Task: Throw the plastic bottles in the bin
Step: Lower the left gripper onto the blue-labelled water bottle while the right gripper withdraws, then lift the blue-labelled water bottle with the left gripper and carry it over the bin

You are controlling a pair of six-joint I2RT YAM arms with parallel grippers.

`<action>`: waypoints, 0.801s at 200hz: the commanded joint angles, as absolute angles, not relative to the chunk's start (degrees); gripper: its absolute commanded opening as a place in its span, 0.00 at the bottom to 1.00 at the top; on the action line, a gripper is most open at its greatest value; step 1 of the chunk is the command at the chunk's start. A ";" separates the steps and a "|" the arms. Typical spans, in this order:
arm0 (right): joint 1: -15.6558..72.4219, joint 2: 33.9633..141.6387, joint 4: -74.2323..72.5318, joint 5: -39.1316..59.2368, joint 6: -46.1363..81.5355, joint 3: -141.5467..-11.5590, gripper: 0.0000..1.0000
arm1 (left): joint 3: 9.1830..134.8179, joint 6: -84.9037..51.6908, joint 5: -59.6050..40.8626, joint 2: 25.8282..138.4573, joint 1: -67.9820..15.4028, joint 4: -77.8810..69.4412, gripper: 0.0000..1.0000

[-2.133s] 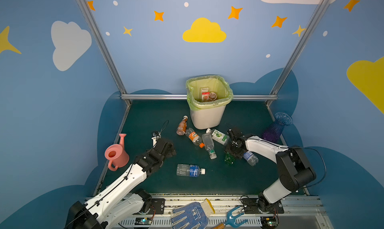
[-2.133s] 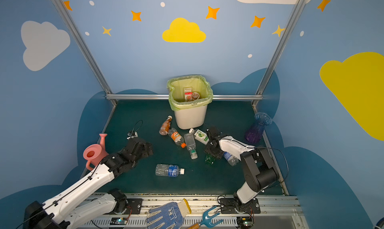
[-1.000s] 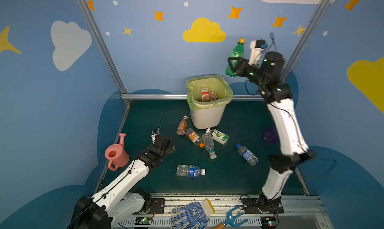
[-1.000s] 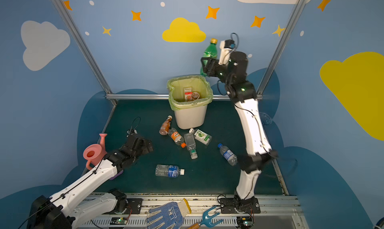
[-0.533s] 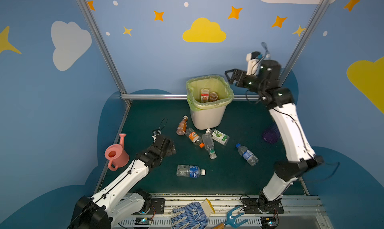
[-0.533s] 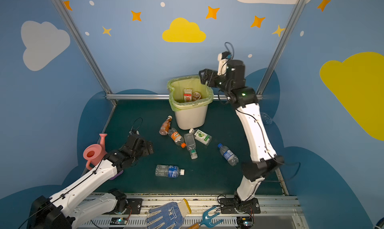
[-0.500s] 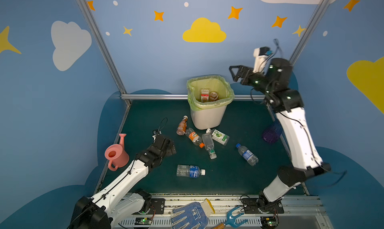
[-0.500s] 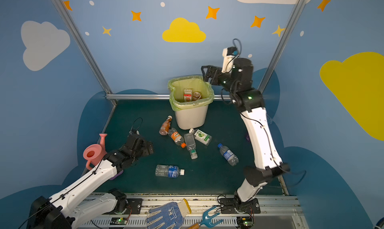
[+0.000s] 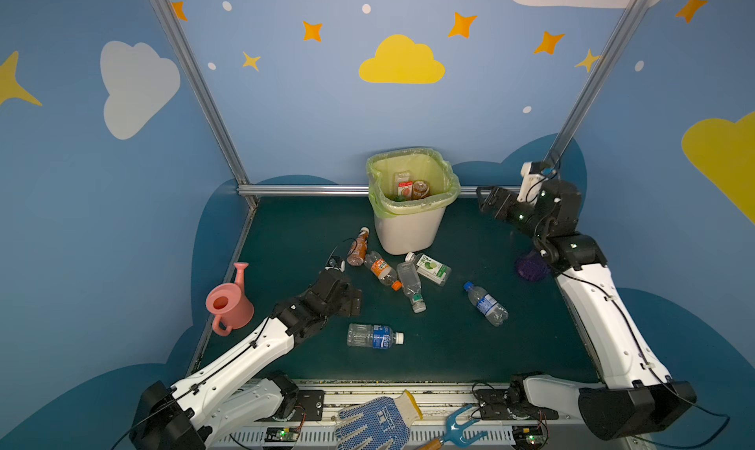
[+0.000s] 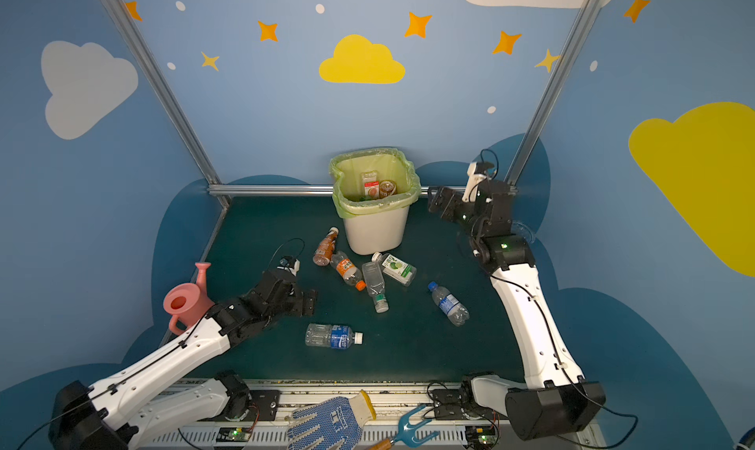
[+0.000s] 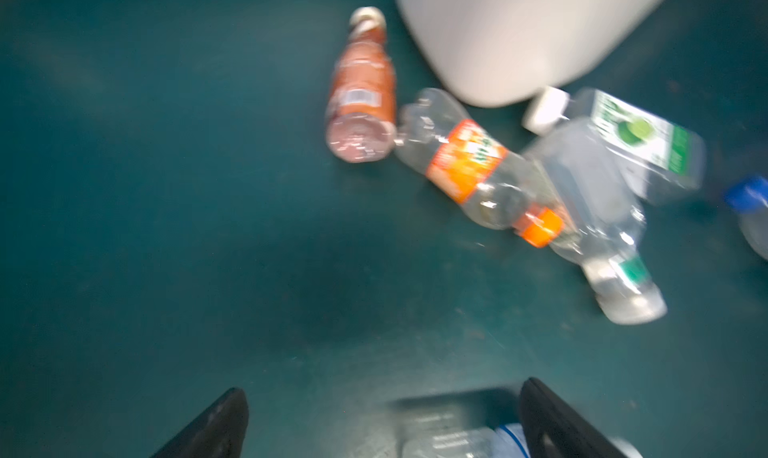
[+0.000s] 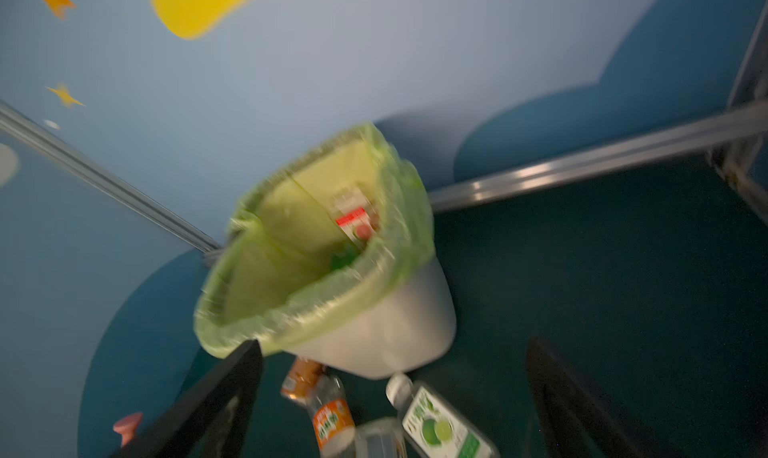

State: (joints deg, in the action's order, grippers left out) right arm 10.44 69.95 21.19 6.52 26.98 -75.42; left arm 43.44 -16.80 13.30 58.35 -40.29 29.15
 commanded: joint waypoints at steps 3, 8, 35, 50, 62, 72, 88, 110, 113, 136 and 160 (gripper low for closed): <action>8.03 61.53 20.93 5.98 31.65 -66.69 0.98 | 46.82 -6.75 12.54 61.33 -44.64 34.10 1.00; 7.39 60.58 20.95 6.10 32.08 -64.30 0.98 | 47.46 -5.12 12.09 62.17 -45.72 34.76 1.00; 3.57 55.16 22.65 6.90 34.06 -54.73 0.98 | 50.96 3.58 9.93 67.45 -50.31 39.18 1.00; 0.83 51.89 23.42 7.46 34.81 -50.90 0.98 | 52.54 7.08 8.61 70.50 -51.80 41.76 1.00; -1.54 49.34 23.90 8.39 35.58 -48.28 0.98 | 53.65 9.58 6.95 72.51 -52.75 43.53 1.00; -3.52 47.55 23.86 9.53 36.19 -46.32 0.98 | 54.41 11.43 6.28 73.99 -53.52 44.48 1.00; -6.26 45.67 23.73 11.66 37.11 -44.02 0.98 | 55.37 14.02 5.42 76.20 -54.36 44.94 1.00; -8.96 44.90 23.73 13.93 37.53 -42.41 0.98 | 57.47 16.80 2.98 80.11 -54.82 45.64 1.00; -9.36 44.89 23.73 14.21 37.57 -42.23 0.98 | 57.70 17.15 2.63 80.64 -54.93 45.74 0.99; -11.32 45.27 23.53 15.89 37.53 -41.60 0.98 | 59.32 19.19 0.41 85.17 -55.92 46.83 0.98; -13.09 45.42 22.75 17.37 37.60 -40.48 0.98 | 60.55 20.51 0.50 89.99 -57.15 47.91 0.95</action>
